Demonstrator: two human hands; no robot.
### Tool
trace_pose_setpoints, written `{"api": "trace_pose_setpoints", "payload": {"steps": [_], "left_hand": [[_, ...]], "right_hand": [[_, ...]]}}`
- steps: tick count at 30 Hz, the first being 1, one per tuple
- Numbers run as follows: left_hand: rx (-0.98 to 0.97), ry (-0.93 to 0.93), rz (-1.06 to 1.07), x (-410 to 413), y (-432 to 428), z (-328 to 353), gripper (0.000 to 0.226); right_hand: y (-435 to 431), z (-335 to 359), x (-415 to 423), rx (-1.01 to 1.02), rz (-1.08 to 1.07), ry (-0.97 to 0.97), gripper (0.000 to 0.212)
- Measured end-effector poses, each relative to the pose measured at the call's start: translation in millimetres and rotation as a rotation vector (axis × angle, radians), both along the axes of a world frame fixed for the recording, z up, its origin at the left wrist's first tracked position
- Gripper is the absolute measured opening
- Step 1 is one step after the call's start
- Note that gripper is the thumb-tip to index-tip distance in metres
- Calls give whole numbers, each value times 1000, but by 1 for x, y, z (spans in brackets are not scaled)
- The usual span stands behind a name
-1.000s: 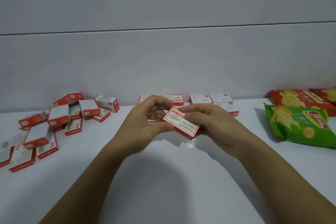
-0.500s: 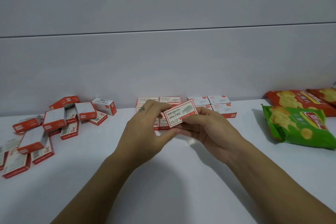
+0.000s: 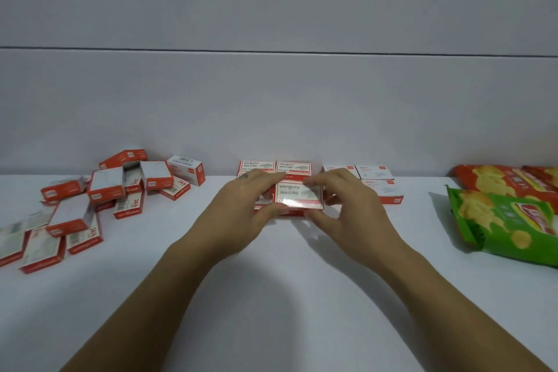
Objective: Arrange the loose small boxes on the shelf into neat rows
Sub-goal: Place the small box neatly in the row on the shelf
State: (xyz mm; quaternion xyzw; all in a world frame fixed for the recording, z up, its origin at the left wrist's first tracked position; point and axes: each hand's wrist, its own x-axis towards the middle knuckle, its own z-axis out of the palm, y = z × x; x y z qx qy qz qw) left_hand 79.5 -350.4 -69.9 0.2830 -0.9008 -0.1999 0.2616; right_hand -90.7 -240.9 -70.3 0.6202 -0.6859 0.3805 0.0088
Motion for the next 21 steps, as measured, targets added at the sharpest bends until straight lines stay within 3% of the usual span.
{"api": "trace_pose_setpoints", "payload": {"steps": [5, 14, 21], "left_hand": [[-9, -32, 103, 8, -9, 2, 67], [-143, -176, 258, 19, -19, 4, 57], [-123, -229, 208, 15, -14, -1, 54]], "right_hand": [[-17, 2, -7, 121, -65, 134, 31], [-55, 20, -8, 298, -192, 157, 22], [-55, 2, -7, 305, -237, 124, 26]]}}
